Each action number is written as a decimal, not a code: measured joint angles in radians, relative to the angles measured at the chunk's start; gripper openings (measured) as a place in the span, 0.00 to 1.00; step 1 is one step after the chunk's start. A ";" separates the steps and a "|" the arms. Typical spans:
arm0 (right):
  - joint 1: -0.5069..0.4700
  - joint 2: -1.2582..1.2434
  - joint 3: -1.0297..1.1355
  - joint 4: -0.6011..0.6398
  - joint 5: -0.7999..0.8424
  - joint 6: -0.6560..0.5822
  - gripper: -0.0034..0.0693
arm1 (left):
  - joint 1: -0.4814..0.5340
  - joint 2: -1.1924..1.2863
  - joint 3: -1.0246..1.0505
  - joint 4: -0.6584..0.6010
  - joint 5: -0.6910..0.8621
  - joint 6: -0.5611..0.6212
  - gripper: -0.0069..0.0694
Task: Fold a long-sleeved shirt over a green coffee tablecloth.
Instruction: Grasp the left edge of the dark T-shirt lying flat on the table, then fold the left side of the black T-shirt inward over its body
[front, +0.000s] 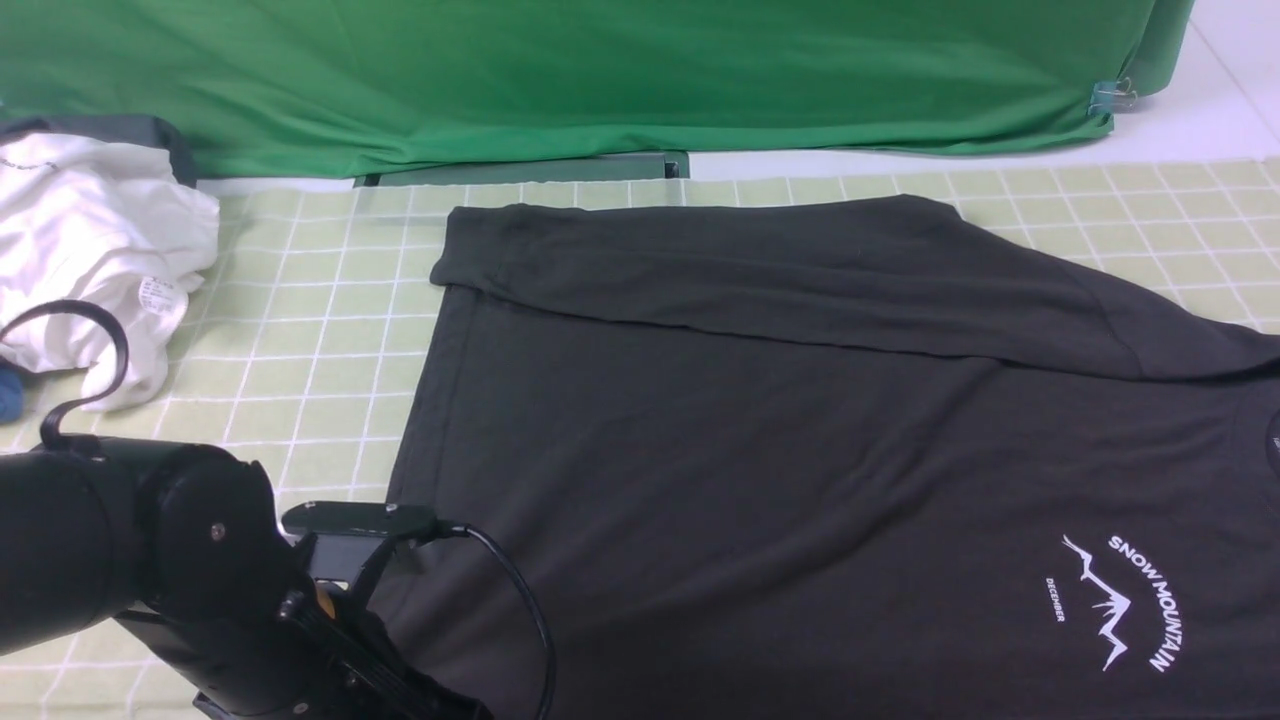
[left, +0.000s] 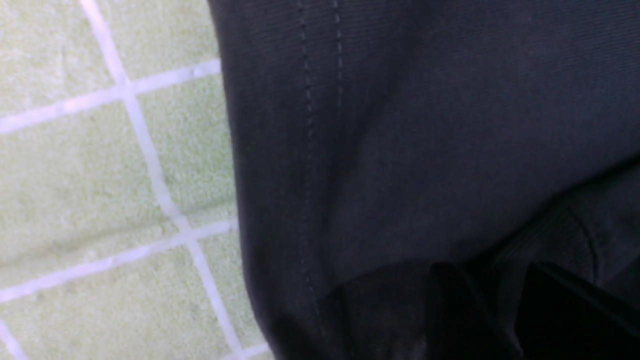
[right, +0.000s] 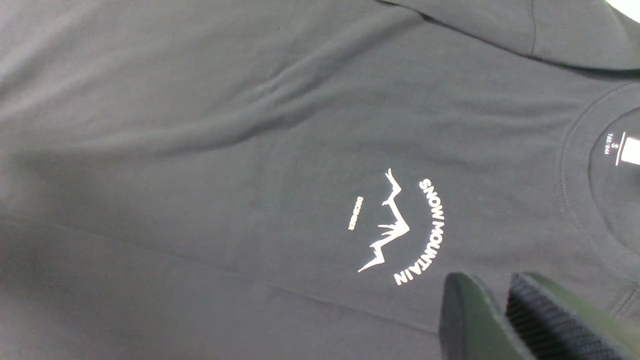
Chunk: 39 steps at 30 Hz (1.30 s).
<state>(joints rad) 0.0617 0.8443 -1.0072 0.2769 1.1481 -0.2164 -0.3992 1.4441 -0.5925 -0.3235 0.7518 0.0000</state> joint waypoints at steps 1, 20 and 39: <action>0.000 0.000 0.000 0.000 0.000 0.000 0.22 | 0.000 0.006 0.000 -0.001 -0.002 0.000 0.33; 0.000 0.000 0.000 -0.004 -0.005 -0.003 0.24 | 0.000 -0.099 -0.114 0.007 0.084 0.005 0.12; 0.000 0.000 0.000 -0.004 -0.007 0.001 0.29 | 0.240 0.159 -0.540 0.076 0.044 -0.045 0.12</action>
<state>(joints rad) 0.0617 0.8443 -1.0072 0.2734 1.1411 -0.2155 -0.1596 1.6032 -1.1324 -0.2475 0.7956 -0.0446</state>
